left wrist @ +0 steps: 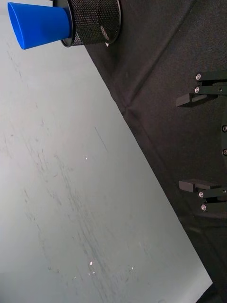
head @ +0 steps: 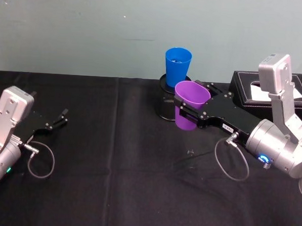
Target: Pick up one cup with a gripper and tap it against the other cup.
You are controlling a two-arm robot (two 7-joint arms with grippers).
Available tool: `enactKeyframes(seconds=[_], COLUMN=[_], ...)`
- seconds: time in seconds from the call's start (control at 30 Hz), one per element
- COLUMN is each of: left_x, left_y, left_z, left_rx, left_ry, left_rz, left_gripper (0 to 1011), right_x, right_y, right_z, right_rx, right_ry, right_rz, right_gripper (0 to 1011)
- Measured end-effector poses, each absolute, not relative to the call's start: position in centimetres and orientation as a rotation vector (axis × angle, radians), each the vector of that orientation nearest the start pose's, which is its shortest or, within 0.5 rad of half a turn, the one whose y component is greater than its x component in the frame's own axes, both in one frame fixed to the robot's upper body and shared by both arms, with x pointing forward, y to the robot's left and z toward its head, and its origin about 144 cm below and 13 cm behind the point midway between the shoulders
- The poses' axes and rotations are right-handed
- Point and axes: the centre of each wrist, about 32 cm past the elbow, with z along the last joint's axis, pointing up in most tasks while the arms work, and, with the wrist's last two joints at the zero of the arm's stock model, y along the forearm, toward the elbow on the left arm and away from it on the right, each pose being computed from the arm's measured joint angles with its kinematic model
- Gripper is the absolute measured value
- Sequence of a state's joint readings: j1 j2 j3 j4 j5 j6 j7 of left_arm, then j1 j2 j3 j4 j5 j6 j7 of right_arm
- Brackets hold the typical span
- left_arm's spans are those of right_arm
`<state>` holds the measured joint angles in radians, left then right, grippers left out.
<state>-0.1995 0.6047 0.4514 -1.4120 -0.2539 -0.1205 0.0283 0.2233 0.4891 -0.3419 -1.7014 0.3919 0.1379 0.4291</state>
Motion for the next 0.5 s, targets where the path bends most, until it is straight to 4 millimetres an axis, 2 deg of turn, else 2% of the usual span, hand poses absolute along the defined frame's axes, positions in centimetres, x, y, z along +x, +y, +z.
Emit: enactKeyframes(seconds=[0.5], left_x=[48.86], left_y=[30.97], left_z=[113.98], left_rx=[0.305], left_ry=[-0.285], left_rz=[1.248], left_gripper=[1000], right_x=[49.35], right_y=[-25.16], right_z=[123.63], right_rx=[-0.088], right_ry=[-0.125], right_rz=[-0.795], right_gripper=[716])
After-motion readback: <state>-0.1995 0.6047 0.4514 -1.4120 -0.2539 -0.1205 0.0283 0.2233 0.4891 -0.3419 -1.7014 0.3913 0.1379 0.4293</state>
